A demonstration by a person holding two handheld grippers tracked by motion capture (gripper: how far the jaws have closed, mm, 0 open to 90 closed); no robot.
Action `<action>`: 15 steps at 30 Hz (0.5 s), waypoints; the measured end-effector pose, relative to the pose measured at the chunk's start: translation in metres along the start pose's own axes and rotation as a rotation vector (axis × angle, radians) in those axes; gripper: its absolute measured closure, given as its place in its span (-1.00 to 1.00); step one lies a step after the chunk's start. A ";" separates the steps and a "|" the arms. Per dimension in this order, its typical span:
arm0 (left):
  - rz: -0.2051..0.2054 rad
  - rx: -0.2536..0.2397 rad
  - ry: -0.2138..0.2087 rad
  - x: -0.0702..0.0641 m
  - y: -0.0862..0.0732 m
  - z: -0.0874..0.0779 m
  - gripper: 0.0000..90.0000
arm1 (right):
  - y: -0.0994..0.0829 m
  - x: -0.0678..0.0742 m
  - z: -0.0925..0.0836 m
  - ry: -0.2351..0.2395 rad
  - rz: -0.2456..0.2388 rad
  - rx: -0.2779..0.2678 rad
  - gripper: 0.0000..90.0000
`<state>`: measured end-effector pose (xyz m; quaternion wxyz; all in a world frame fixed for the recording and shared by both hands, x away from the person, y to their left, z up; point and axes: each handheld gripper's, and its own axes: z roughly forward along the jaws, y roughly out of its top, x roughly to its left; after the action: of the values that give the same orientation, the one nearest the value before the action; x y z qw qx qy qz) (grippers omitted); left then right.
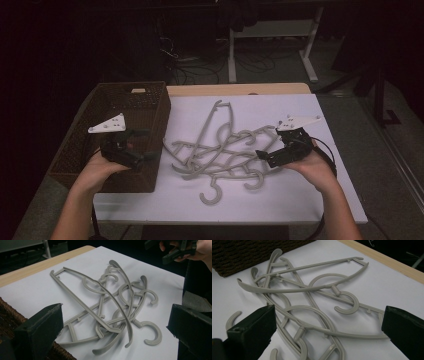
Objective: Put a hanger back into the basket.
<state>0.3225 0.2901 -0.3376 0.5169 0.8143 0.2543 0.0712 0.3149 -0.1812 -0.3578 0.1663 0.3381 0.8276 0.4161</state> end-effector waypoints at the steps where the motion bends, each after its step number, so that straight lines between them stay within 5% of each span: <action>1: -0.005 -0.003 0.000 0.000 0.001 0.001 -1.00 | -0.001 0.000 0.000 -0.001 0.002 -0.001 -1.00; 15: -0.016 0.023 -0.017 -0.009 0.014 0.030 -1.00 | -0.027 -0.004 0.005 0.010 0.040 0.015 -1.00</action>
<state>0.3307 0.2569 -0.3374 0.5100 0.8187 0.2574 0.0571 0.3092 -0.1931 -0.3826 0.1513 0.3536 0.8247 0.4148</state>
